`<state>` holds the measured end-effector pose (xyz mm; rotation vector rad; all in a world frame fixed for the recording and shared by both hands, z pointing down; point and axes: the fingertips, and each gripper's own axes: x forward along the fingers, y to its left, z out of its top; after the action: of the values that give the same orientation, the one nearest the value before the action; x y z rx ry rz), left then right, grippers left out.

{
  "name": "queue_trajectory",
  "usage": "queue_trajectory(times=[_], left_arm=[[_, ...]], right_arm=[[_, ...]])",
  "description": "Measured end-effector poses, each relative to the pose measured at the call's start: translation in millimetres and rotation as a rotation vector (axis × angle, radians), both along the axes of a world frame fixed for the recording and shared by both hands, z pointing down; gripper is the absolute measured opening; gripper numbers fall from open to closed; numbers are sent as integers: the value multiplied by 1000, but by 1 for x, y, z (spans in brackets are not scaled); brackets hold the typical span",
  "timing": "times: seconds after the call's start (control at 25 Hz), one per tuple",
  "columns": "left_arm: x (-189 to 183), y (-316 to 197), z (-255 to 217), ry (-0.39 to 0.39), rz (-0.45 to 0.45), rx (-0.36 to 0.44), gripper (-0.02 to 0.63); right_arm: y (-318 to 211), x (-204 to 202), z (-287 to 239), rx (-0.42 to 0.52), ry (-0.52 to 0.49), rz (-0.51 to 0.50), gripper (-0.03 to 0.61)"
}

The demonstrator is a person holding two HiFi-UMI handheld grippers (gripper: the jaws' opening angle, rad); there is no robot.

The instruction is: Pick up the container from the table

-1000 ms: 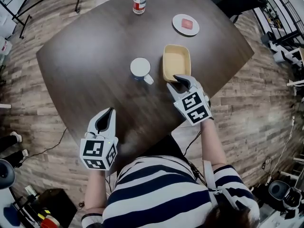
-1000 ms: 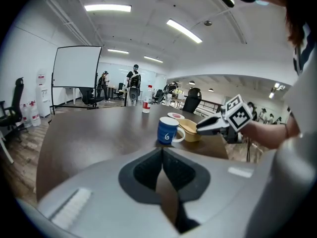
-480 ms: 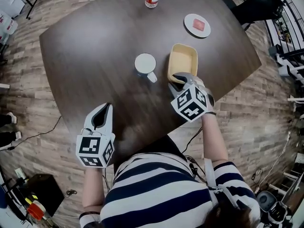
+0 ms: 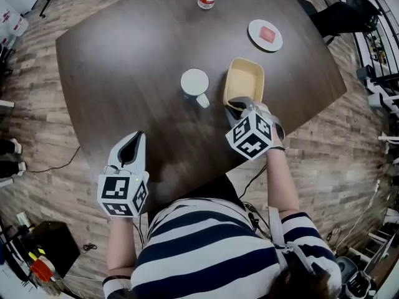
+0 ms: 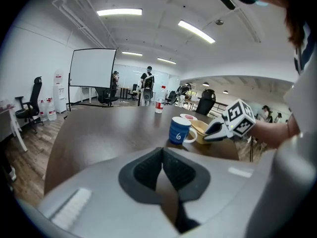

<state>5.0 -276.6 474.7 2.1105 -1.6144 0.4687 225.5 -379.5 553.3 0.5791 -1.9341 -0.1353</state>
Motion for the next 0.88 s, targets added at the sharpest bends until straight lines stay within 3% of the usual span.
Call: queue_trajectory(times=[0.36,0.88], left_arm=[[0,7,-3,50,9,9,0],[-42,43,-22,66,18,49,0]], right_arm=[[12,5,-9,25,-11,47,28],[70,-20,-44,56,3,76,28]])
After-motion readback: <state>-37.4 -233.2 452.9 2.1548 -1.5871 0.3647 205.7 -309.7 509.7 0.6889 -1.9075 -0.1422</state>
